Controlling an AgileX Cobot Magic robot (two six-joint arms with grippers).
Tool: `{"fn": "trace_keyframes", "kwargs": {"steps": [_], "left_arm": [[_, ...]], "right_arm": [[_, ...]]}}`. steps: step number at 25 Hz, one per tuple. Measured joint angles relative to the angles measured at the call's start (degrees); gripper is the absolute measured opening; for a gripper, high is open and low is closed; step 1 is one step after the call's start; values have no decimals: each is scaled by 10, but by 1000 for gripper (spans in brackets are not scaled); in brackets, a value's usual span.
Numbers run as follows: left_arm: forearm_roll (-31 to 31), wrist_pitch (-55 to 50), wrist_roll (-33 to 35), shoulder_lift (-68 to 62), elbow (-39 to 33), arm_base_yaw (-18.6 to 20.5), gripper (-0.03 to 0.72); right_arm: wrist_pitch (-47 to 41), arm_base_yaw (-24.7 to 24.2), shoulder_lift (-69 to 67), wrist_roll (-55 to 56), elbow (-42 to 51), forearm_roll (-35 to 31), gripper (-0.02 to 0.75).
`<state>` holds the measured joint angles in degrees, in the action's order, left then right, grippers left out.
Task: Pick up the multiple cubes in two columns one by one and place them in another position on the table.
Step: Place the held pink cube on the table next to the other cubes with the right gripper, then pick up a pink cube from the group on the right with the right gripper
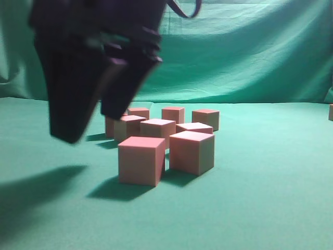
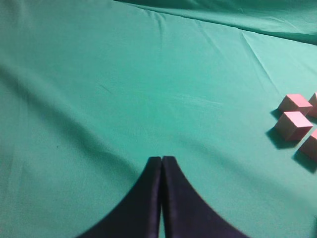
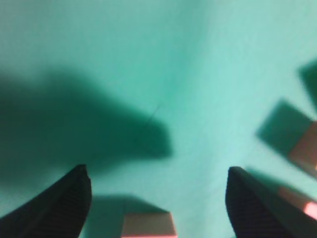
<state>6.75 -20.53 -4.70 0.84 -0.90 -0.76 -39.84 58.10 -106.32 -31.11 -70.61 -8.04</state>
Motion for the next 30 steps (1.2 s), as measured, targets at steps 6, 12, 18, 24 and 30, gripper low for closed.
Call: {"fn": "trace_keyframes", "kwargs": {"steps": [6, 12, 18, 24, 30], "left_arm": [[0, 0, 0, 0, 0, 0, 0], [0, 0, 0, 0, 0, 0, 0], [0, 0, 0, 0, 0, 0, 0], [0, 0, 0, 0, 0, 0, 0], [0, 0, 0, 0, 0, 0, 0]], "right_arm": [[-92, 0, 4, 29, -122, -4, 516], [-255, -38, 10, 144, -268, -4, 516], [-310, -136, 23, 218, -309, 30, 516], [-312, -288, 24, 285, -309, 65, 516], [-311, -466, -24, 318, -286, 67, 516]]}}
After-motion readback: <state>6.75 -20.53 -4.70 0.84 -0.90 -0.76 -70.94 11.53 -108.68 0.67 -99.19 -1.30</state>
